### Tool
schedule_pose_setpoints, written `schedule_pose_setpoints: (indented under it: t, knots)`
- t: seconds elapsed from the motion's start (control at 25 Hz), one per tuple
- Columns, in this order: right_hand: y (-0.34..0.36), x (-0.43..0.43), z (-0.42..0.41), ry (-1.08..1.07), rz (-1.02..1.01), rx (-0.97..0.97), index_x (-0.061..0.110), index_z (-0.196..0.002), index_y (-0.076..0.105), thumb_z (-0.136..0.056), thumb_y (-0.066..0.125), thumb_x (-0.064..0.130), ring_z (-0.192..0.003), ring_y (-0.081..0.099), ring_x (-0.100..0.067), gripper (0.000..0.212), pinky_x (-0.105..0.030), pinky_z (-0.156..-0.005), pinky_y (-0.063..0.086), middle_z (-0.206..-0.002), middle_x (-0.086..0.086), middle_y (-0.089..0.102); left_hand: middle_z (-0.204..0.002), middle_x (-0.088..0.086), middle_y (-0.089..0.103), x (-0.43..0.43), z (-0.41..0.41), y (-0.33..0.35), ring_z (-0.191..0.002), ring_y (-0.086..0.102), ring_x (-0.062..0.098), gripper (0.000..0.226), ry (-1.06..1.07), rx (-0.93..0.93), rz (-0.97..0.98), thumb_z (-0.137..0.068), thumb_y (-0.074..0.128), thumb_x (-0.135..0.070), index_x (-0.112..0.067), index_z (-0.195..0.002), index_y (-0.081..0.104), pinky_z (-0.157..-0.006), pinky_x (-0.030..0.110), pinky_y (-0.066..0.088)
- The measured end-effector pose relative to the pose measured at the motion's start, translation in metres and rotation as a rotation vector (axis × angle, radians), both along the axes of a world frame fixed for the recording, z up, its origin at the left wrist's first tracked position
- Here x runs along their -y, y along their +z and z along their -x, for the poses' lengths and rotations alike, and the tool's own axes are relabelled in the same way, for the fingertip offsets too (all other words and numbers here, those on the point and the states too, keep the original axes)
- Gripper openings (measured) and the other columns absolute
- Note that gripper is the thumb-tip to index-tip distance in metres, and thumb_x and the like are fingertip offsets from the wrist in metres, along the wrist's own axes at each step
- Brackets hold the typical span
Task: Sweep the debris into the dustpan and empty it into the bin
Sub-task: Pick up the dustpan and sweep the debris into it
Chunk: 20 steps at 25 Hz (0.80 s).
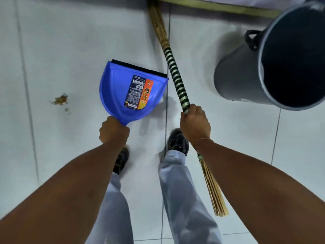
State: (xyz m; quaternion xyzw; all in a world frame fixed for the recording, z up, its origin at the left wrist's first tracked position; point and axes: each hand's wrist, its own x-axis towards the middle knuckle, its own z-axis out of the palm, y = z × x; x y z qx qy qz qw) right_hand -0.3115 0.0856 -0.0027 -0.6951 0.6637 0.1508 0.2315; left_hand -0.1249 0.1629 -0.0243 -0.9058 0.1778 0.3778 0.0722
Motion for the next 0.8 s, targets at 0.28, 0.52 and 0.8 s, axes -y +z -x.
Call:
schedule_pose_setpoints:
  t: [0.28, 0.52, 0.8]
  knots:
    - [0.088, -0.057, -0.115, -0.315, -0.278, 0.038, 0.011, -0.134, 0.036, -0.092, 0.045, 0.022, -0.118, 0.052, -0.037, 0.044, -0.044, -0.094, 0.044, -0.127, -0.016, 0.052, -0.108, 0.017, 0.066, -0.101, -0.079, 0.096, -0.099, 0.063, 0.038, 0.033, 0.138, -0.037, 0.078, -0.078, 0.067, -0.014, -0.002, -0.107, 0.057, -0.081, 0.04, 0.052]
    - [0.113, -0.124, -0.19, -0.302, -0.228, 0.086, 0.003, -0.125, 0.047, -0.097, 0.044, 0.028, -0.118, 0.053, -0.037, 0.037, -0.04, -0.095, 0.045, -0.127, -0.019, 0.056, -0.106, 0.018, 0.066, -0.181, -0.164, 0.139, -0.098, 0.062, 0.039, 0.039, 0.07, -0.058, 0.141, -0.077, 0.071, -0.016, -0.002, -0.109, 0.054, -0.07, 0.033, 0.043]
    - [0.029, -0.21, -0.251, -0.371, -0.293, 0.08, 0.01, -0.127, 0.045, -0.097, 0.042, 0.037, -0.108, 0.059, -0.038, 0.04, -0.042, -0.089, 0.047, -0.12, -0.018, 0.059, -0.11, 0.021, 0.065, -0.28, -0.255, 0.062, -0.104, 0.06, 0.04, 0.039, -0.008, -0.033, -0.054, -0.078, 0.071, -0.013, 0.0, -0.11, 0.052, -0.083, 0.04, 0.05]
